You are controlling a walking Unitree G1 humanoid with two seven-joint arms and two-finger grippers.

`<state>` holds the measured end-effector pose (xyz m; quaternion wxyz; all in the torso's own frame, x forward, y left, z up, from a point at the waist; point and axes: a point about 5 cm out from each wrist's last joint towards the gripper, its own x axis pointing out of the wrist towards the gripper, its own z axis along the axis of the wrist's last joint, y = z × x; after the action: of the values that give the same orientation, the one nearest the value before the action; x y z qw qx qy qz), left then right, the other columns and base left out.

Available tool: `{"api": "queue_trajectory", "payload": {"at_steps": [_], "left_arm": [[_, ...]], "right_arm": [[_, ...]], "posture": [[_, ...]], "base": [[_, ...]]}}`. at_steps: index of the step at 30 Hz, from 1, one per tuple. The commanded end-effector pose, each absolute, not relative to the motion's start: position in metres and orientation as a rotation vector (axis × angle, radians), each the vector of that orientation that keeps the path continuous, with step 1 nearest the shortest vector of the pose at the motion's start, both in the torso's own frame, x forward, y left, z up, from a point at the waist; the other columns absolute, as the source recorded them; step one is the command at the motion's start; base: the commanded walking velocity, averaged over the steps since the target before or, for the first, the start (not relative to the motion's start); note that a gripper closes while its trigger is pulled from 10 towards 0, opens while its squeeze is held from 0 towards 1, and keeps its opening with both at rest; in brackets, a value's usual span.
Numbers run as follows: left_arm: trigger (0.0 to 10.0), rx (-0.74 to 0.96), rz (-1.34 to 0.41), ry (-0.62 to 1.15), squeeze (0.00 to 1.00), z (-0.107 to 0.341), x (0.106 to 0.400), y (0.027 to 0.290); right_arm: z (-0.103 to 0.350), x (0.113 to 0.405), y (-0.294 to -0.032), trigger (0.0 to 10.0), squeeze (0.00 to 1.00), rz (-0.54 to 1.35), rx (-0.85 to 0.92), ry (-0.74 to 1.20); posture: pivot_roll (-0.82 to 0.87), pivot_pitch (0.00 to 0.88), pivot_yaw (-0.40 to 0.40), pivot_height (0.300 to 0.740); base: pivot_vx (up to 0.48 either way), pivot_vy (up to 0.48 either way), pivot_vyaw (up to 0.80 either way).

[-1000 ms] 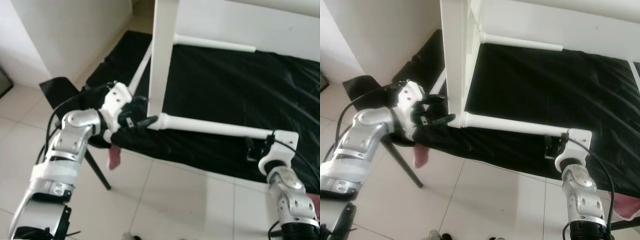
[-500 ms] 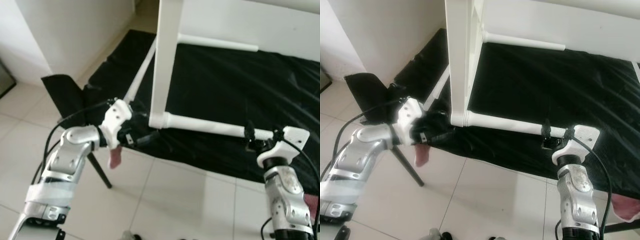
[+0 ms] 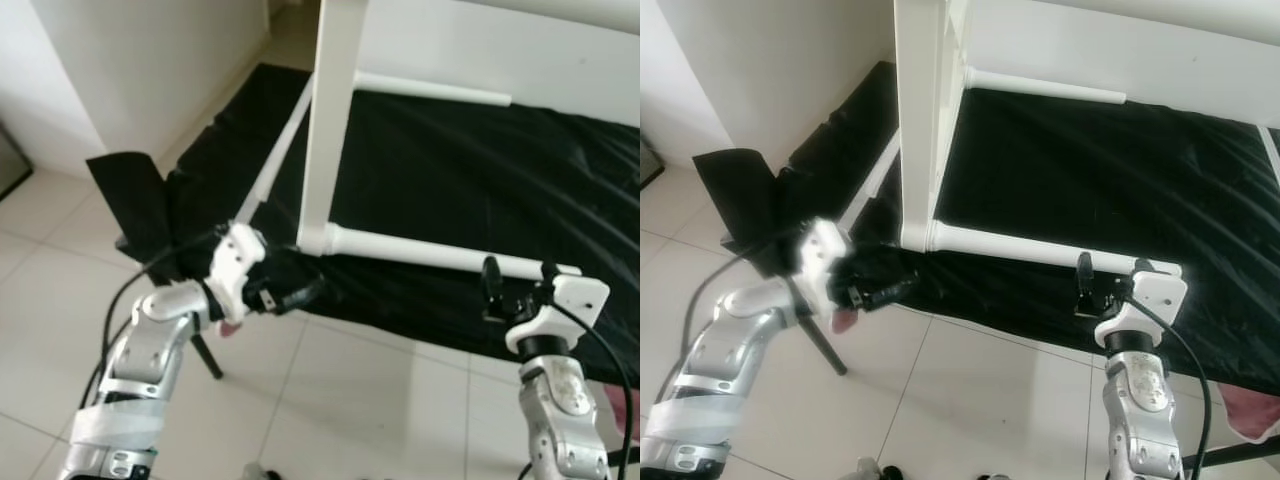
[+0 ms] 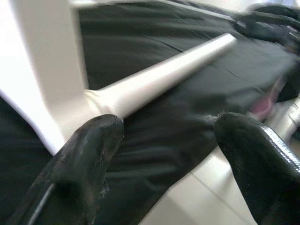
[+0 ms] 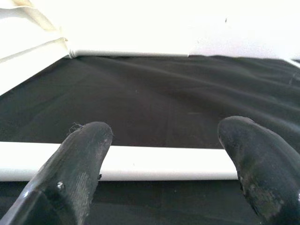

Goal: Building children table

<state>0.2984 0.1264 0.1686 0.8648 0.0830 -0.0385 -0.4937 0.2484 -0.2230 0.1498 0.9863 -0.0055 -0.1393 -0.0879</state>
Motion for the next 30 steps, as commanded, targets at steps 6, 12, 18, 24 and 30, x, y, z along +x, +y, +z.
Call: {"api": "queue_trajectory", "payload": {"at_steps": [6, 12, 18, 24, 30], "left_arm": [[10.0, 0.081, -0.541, -0.154, 0.0, 0.161, 0.302, 0.133], [10.0, 0.002, -0.384, -0.25, 0.0, 0.162, 0.303, 0.145], [10.0, -0.013, -0.394, -0.277, 0.0, 0.162, 0.301, 0.146], [10.0, 0.101, -0.448, -0.29, 0.0, 0.159, 0.3, 0.138], [10.0, 0.116, -0.467, -0.311, 0.0, 0.163, 0.303, 0.131]], "right_arm": [[0.145, 0.244, -0.209, 10.0, 0.0, -0.178, -0.036, -0.269], [0.144, 0.245, -0.209, 10.0, 0.0, -0.203, -0.077, -0.269], [0.143, 0.244, -0.204, 10.0, 0.0, -0.189, -0.087, -0.27], [0.144, 0.25, -0.204, 10.0, 0.0, -0.189, -0.114, -0.276], [0.142, 0.263, -0.226, 10.0, 0.0, -0.238, -0.132, -0.249]], "posture": [[0.05, 0.071, -0.018, 0.74], [0.05, 0.055, -0.024, 0.74], [0.05, 0.048, -0.042, 0.74], [0.04, 0.041, -0.025, 0.74], [0.05, 0.043, -0.014, 0.74]], "base": [[0.0, 0.0, 0.0], [0.0, 0.0, 0.0], [0.0, 0.0, 0.0], [0.0, 0.0, 0.0], [0.0, 0.0, 0.0]]}}
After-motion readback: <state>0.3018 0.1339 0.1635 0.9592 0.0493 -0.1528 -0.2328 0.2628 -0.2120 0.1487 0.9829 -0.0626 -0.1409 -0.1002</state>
